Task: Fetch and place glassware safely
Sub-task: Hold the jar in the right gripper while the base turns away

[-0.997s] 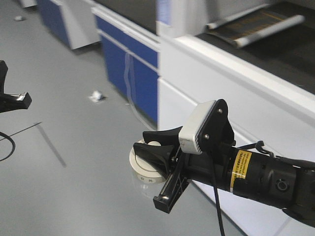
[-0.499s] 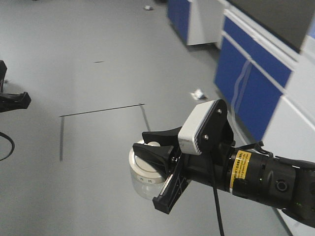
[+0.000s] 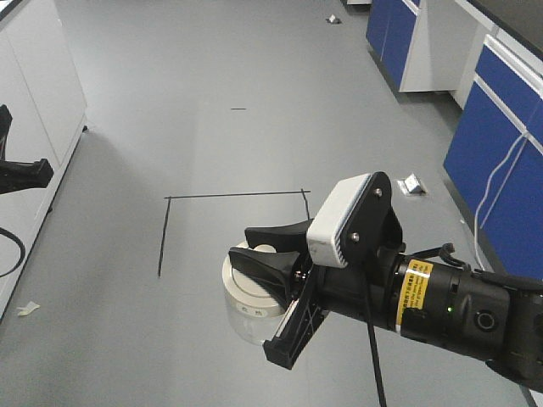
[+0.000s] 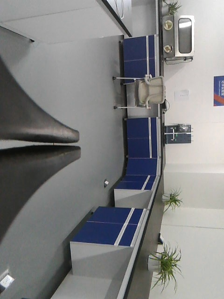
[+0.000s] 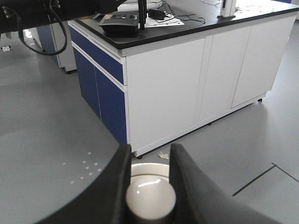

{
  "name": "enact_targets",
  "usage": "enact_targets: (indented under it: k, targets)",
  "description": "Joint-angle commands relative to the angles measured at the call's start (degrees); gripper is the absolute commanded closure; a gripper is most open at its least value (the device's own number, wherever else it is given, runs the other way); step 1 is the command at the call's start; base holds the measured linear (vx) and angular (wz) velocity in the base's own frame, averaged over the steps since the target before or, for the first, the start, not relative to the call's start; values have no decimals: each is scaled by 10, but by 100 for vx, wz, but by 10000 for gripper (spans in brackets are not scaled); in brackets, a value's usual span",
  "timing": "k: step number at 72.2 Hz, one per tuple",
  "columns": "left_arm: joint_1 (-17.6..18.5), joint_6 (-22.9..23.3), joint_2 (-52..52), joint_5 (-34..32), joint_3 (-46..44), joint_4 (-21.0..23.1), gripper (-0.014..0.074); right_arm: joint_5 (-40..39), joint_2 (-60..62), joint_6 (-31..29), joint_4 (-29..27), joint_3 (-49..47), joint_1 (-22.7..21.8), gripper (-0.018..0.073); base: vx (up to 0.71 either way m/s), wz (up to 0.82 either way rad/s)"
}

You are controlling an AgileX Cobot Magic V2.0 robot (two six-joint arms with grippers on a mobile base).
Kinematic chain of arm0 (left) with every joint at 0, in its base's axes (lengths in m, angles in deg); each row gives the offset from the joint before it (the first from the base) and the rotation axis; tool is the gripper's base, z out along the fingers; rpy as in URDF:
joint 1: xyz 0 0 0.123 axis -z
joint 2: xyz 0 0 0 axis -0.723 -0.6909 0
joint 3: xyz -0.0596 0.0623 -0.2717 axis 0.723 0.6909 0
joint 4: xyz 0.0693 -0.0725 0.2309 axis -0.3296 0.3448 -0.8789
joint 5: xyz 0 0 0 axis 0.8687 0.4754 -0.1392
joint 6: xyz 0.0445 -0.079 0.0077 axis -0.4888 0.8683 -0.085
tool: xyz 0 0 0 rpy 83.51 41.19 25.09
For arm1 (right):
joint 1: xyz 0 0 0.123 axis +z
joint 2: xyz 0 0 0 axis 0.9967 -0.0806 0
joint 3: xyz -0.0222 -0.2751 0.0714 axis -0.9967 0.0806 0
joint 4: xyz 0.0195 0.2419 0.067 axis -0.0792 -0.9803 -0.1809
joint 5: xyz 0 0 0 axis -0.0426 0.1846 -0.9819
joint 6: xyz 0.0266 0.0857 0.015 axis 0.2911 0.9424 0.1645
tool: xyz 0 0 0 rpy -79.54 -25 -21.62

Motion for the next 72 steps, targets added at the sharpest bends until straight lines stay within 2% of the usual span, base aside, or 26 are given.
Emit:
enact_targets:
  k: [1,34,72]
  targets:
    - [0,4,13,-42,-17,2,595,-45,19,-5,-14,-17,-1,563,18,11]
    - [0,4,13,-42,-17,2,595,-45,19,-5,-14,-17,-1,563,27,-1]
    - [0,4,13,-41,-17,2,595,-45,19,-5,-14,-17,-1,563,47,2]
